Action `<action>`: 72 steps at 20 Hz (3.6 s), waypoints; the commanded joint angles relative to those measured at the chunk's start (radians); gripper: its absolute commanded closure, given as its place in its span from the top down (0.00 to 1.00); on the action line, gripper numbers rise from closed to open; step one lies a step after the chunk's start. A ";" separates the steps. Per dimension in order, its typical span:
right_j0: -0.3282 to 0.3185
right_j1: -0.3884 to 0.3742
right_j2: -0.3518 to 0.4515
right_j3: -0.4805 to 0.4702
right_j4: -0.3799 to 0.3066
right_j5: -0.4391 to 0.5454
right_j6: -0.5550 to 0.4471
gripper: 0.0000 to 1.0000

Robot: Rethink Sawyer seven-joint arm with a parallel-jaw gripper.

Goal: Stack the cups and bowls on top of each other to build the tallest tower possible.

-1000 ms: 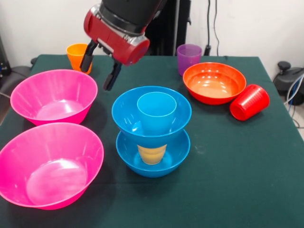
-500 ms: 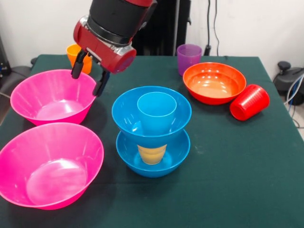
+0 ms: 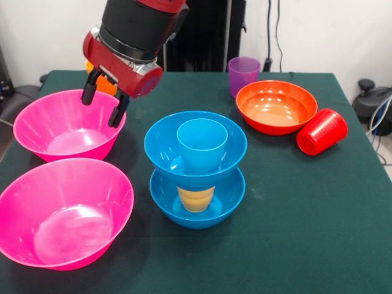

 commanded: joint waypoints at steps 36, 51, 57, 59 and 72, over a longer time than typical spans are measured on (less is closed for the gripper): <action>-0.013 0.156 0.116 0.168 -0.040 -0.244 -0.008 1.00; 0.026 0.055 0.108 0.213 -0.027 -0.168 -0.016 1.00; 0.042 0.033 0.103 0.220 -0.021 -0.146 -0.009 1.00; 0.047 0.031 0.101 0.220 -0.021 -0.143 -0.005 1.00; 0.059 0.049 0.090 0.193 -0.026 -0.143 0.003 1.00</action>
